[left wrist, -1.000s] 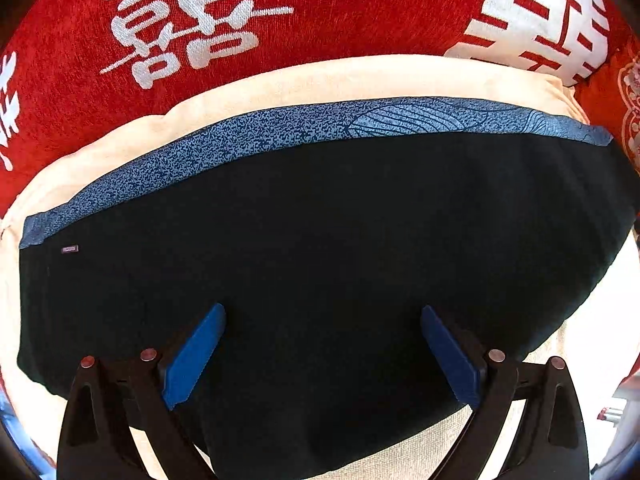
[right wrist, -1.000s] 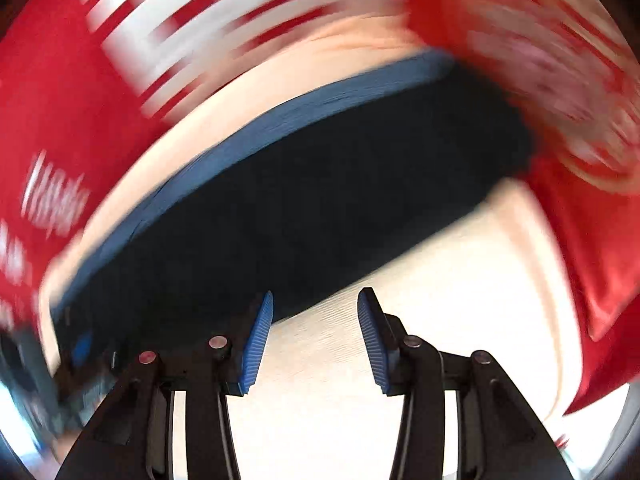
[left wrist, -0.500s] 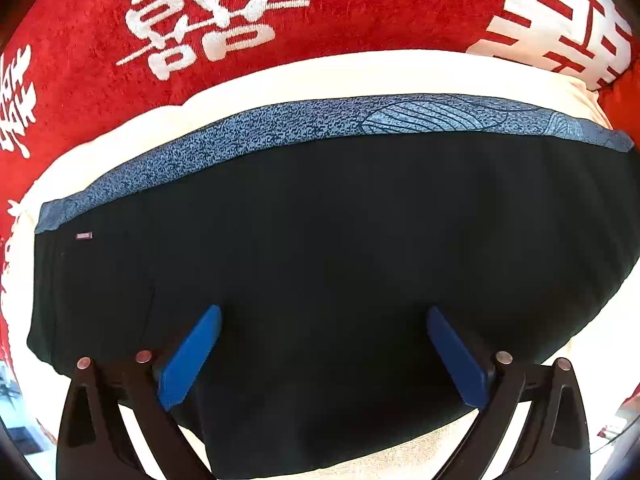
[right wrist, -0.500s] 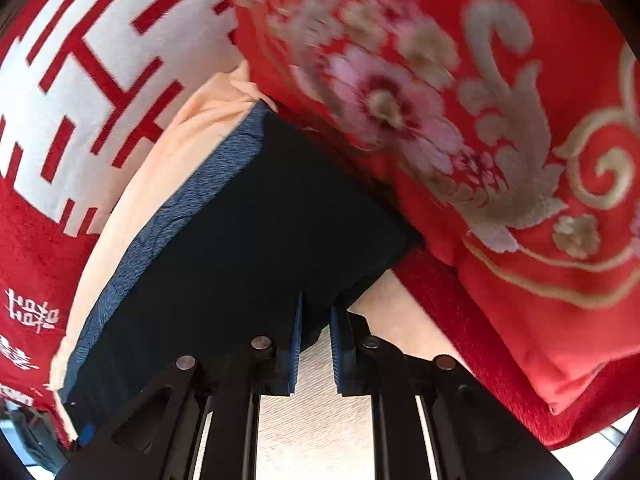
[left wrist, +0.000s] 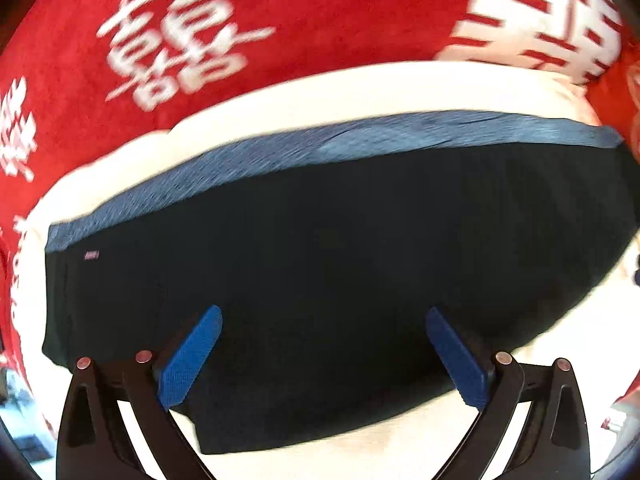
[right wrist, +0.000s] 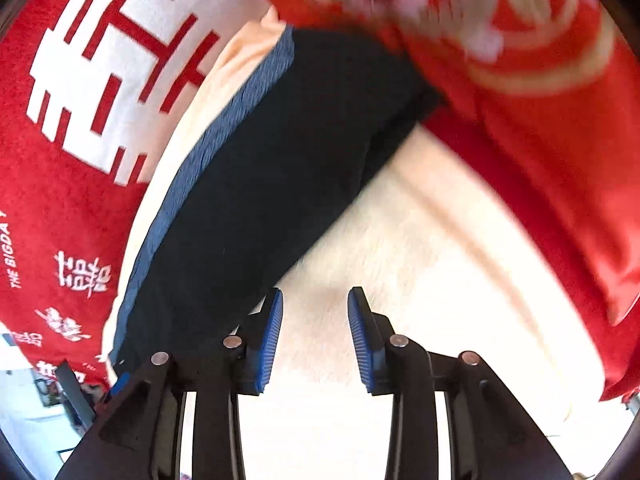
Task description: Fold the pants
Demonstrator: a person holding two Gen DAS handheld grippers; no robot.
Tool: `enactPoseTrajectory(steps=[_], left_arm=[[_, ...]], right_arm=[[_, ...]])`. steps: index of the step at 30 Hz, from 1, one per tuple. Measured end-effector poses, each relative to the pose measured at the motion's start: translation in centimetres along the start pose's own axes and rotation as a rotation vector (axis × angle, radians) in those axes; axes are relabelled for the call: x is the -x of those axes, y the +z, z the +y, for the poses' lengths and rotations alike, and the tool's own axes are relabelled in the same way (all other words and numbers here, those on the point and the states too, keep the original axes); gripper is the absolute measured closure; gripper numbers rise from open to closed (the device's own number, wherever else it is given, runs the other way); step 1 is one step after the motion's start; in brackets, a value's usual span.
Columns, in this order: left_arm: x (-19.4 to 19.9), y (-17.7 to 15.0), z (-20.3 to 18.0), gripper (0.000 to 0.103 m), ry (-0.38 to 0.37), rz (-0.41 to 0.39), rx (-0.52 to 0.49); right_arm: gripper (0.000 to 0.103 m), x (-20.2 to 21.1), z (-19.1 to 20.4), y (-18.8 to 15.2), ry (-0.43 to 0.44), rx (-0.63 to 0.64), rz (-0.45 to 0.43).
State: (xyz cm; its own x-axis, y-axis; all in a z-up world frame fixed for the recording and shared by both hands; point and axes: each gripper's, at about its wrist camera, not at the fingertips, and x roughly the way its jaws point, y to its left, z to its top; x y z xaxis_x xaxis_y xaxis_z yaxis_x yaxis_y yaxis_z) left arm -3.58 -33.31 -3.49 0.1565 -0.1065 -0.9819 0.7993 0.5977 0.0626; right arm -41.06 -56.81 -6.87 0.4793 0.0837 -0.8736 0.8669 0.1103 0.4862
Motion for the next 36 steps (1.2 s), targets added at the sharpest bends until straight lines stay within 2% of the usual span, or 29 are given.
enactPoseTrajectory(steps=[3,9,10,11,13,17,20,22,26,30,36], left_arm=[[0.7,0.8,-3.0,0.000,-0.039,-0.013,-0.029],[0.6,3.4,-7.5,0.000,-0.100,-0.023,0.013],[0.4,3.8,-8.0,0.000,-0.102,-0.023,0.014],[0.2,4.1,-8.5,0.000,-0.095,-0.019,0.012],[-0.6,4.6,-8.5,0.000,-0.088,-0.010,0.012],[-2.0,4.7,-8.8,0.000,-0.095,0.036,0.018],[-3.2,4.1,-8.3,0.000,-0.101,0.068,0.032],[-3.4,4.0,-8.0,0.000,-0.119,0.071,0.056],[-3.4,4.0,-8.2,0.000,-0.107,0.067,0.037],[-3.4,4.0,-8.2,0.000,-0.105,0.068,0.036],[-3.4,3.9,-8.3,0.000,-0.100,0.070,0.036]], right_arm=[[0.066,-0.2,0.3,0.0,-0.007,-0.009,-0.028],[0.066,2.0,-1.1,3.1,-0.091,-0.099,-0.201],[0.068,2.0,-1.3,3.9,-0.095,-0.108,-0.212],[0.075,2.1,-1.4,4.6,-0.109,-0.112,-0.215],[0.076,2.2,-1.2,5.3,-0.104,-0.102,-0.222],[0.072,2.1,-0.8,4.5,0.045,-0.084,-0.154],[0.064,1.1,-0.4,2.8,0.107,-0.064,-0.089],[0.064,0.2,-0.4,1.4,0.148,-0.058,-0.049],[0.063,-1.6,-0.9,-0.1,0.185,-0.089,0.002],[0.063,-1.3,-1.8,-0.4,0.226,-0.118,-0.020],[0.061,-1.5,-2.4,1.0,0.262,-0.146,-0.041]])
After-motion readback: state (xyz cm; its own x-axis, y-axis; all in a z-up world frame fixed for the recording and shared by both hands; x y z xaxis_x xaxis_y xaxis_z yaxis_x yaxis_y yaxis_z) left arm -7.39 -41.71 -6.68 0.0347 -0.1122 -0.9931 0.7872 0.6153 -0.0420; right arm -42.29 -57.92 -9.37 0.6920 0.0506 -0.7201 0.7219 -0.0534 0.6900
